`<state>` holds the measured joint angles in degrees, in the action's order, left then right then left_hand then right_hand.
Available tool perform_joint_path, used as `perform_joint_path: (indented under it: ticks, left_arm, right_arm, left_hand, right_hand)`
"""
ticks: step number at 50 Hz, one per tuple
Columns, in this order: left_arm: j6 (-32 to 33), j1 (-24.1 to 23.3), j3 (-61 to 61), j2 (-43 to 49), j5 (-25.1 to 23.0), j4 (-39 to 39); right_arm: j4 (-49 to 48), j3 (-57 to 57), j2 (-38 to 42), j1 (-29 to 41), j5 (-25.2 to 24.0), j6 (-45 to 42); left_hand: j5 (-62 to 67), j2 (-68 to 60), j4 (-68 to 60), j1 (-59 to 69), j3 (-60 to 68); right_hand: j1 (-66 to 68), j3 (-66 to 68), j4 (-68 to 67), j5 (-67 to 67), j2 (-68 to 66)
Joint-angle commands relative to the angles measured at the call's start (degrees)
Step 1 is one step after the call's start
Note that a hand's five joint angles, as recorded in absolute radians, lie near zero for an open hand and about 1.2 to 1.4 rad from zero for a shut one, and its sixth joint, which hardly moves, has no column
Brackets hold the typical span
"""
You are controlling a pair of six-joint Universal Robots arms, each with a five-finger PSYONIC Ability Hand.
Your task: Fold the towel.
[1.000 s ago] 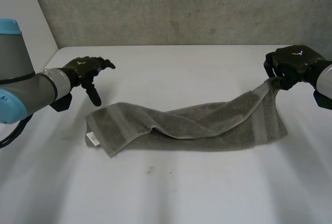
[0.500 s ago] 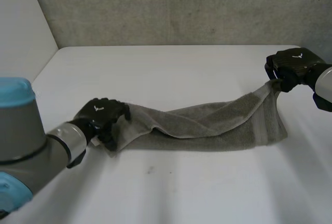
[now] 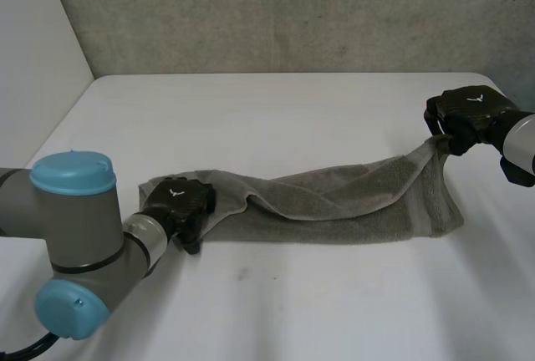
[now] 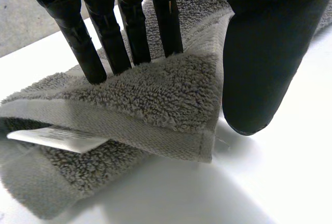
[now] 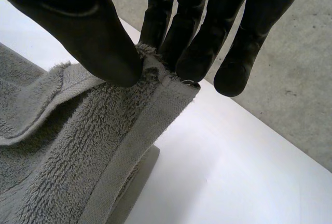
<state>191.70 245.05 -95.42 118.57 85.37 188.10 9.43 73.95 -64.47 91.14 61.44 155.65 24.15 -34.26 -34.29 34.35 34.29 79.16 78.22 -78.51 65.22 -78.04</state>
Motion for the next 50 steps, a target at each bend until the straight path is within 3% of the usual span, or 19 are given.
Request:
perform_joint_path:
  ticks: [1, 13, 30, 50]
  left_arm:
    - [-0.54, -0.62, 1.9, 2.27, 0.06, -0.01]
    - [-0.37, -0.62, 5.16, 4.91, 0.42, -0.01]
    - [0.07, -0.36, 8.32, 5.88, 1.38, -0.19]
    - [0.34, 1.4, 7.53, -2.2, 1.65, -6.07]
  right_arm:
    - [-0.2, 0.23, 0.48, 0.18, 0.0, -0.08]
    - [-0.55, 0.58, 0.84, 1.14, 0.09, -0.08]
    - [-0.55, 0.59, 1.01, 1.14, 0.0, -0.26]
    - [-0.46, 0.59, 1.01, 1.14, 0.09, -0.26]
  left_hand:
    - [2.99, -2.87, -2.84, 2.78, 2.85]
    - [5.67, -5.56, -5.53, 5.47, 5.53]
    - [26.52, -26.4, -26.37, 26.31, 26.38]
    - [24.85, -24.73, -24.7, 24.64, 24.71]
  right_hand:
    - [0.84, 1.78, -1.49, 4.78, -1.96]
    - [0.84, 1.78, -1.49, 4.78, -1.96]
    - [0.84, 1.78, -1.49, 4.78, -1.96]
    - [0.84, 1.78, -1.49, 4.78, -1.96]
